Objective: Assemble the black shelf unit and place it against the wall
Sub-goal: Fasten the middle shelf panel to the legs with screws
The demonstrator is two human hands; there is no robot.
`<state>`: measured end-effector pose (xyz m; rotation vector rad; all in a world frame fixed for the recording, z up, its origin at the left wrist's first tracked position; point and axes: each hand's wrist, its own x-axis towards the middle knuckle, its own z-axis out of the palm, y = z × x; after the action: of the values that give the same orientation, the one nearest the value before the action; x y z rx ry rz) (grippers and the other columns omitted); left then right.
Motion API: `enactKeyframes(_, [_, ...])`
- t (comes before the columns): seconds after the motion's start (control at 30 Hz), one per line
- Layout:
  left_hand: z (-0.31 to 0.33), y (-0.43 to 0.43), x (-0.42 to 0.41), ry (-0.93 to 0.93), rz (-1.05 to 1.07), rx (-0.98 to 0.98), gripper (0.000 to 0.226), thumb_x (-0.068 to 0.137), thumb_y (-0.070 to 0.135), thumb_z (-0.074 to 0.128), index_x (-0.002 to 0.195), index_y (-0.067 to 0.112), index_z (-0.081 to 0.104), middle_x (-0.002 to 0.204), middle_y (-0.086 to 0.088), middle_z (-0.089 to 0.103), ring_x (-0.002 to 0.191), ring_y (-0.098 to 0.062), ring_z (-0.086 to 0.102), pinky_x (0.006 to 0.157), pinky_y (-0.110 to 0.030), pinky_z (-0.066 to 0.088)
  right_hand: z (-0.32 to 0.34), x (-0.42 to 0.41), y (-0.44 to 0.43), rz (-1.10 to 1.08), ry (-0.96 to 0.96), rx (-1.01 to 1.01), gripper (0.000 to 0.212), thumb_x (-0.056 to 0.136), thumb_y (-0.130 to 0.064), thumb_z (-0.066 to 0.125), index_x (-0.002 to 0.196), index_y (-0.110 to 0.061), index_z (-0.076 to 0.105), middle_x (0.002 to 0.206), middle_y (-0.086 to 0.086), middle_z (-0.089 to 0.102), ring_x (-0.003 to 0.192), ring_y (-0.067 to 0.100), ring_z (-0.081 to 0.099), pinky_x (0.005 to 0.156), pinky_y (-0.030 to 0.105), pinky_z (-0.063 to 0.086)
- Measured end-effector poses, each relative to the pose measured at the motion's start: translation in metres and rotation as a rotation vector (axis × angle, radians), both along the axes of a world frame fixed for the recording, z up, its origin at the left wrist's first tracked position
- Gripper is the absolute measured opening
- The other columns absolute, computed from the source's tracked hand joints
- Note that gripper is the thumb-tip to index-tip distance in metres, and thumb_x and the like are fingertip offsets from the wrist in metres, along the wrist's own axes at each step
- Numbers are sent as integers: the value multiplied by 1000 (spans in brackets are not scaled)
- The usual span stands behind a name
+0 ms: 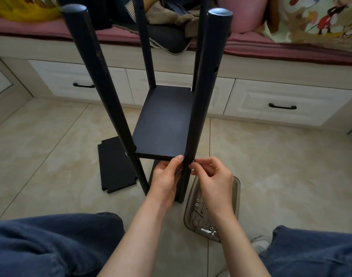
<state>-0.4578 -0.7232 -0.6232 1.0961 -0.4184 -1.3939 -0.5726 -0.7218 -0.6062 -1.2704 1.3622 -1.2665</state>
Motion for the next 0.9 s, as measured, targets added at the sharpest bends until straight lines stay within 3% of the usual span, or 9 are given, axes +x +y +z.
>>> enactKeyframes(0.1, [0, 0, 0, 13, 10, 0, 11, 98, 15, 59, 100, 11, 69, 98, -11, 75, 92, -22, 73, 74, -26, 56, 5, -1, -3, 23, -38, 37, 10, 84, -3, 74, 83, -12, 70, 76, 0, 75, 72, 10, 72, 65, 16, 53])
enactKeyframes(0.27, [-1, 0, -1, 8, 16, -1, 12, 97, 17, 60, 105, 11, 68, 101, -10, 74, 96, -23, 72, 81, -28, 54, 2, -1, -3, -16, -7, 48, 13, 84, -12, 78, 83, -15, 65, 74, 1, 74, 72, 10, 72, 64, 19, 54])
enactKeyframes(0.47, [1, 1, -5, 31, 13, -31, 14, 98, 17, 59, 107, 10, 67, 101, -7, 75, 99, -19, 72, 76, -21, 56, 2, 3, 0, -34, 241, -96, 15, 85, -15, 76, 83, -16, 62, 74, -11, 64, 73, -2, 62, 63, 8, 45])
enactKeyframes(0.67, [4, 2, -8, 43, 25, -57, 22, 101, 16, 55, 119, 8, 63, 108, -8, 73, 101, -18, 71, 80, -20, 56, -7, 3, -1, -64, 452, -302, 14, 85, -6, 76, 84, -14, 64, 78, -3, 63, 70, 6, 57, 68, 6, 40])
enactKeyframes(0.9, [6, 1, -11, 113, 51, -56, 26, 101, 15, 54, 124, 5, 60, 111, -10, 71, 98, -16, 71, 78, -19, 56, -20, 4, 0, -109, 586, -488, 7, 85, -2, 74, 84, -5, 68, 77, 4, 64, 73, 20, 58, 63, 34, 52])
